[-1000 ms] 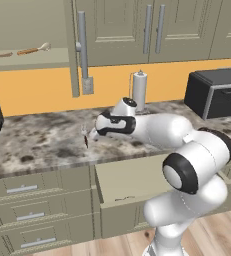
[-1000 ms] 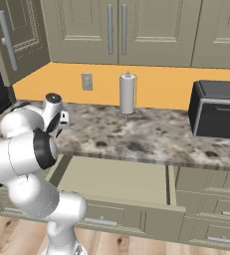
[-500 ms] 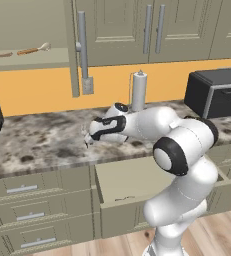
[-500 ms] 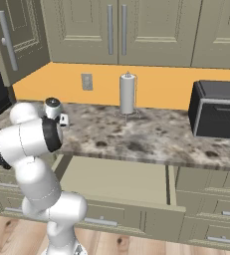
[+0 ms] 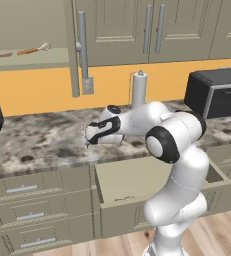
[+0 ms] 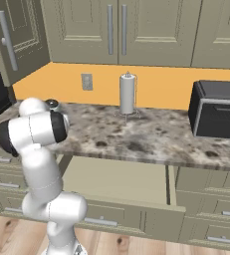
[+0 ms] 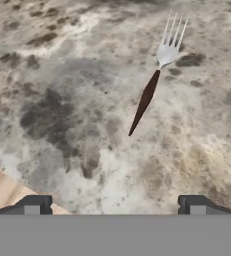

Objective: Organize the utensils by type. Pick up the wooden spoons from the counter and place them in the open cabinet. Then pick up the metallic utensils from the counter and place them in the open drawer.

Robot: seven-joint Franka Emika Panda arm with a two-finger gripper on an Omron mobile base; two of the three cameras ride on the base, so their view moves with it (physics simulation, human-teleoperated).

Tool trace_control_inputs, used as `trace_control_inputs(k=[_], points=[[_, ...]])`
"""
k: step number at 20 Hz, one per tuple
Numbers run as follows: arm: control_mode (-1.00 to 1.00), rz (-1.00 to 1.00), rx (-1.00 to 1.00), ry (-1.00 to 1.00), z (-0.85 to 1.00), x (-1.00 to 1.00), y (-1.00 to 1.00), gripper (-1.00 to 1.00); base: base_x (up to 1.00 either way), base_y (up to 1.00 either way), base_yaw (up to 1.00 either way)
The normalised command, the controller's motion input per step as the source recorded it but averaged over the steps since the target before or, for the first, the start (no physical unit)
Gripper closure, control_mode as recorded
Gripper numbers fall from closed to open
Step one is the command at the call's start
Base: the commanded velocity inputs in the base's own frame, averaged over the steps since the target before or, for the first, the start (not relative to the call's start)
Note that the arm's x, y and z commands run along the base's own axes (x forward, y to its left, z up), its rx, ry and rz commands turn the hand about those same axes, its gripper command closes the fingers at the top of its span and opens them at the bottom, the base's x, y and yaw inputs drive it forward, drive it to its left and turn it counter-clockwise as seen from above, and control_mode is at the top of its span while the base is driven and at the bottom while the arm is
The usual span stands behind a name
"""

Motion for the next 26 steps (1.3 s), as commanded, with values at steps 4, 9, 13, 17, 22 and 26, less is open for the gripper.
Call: trace_control_inputs(k=[4, 9, 13, 17, 22, 26], points=[[-1.0, -0.03, -0.02, 0.0, -0.26, 0.35, 0.05, -1.0, 0.0, 0.0, 0.0], [-1.0, -0.03, -0.04, 0.0, -0.26, 0.31, 0.15, -1.0, 0.0, 0.0, 0.0], [-1.0, -0.01, -0.06, 0.0, -0.13, 0.37, 0.24, -1.0, 0.0, 0.0, 0.0], [-1.0, -0.01, -0.05, 0.0, -0.16, 0.41, 0.23, -1.0, 0.0, 0.0, 0.0], [-1.0, -0.01, -0.06, 0.0, -0.25, 0.36, 0.15, -1.0, 0.0, 0.0, 0.0], [-1.0, -0.02, -0.04, 0.0, -0.31, 0.24, 0.0, -1.0, 0.0, 0.0, 0.0]])
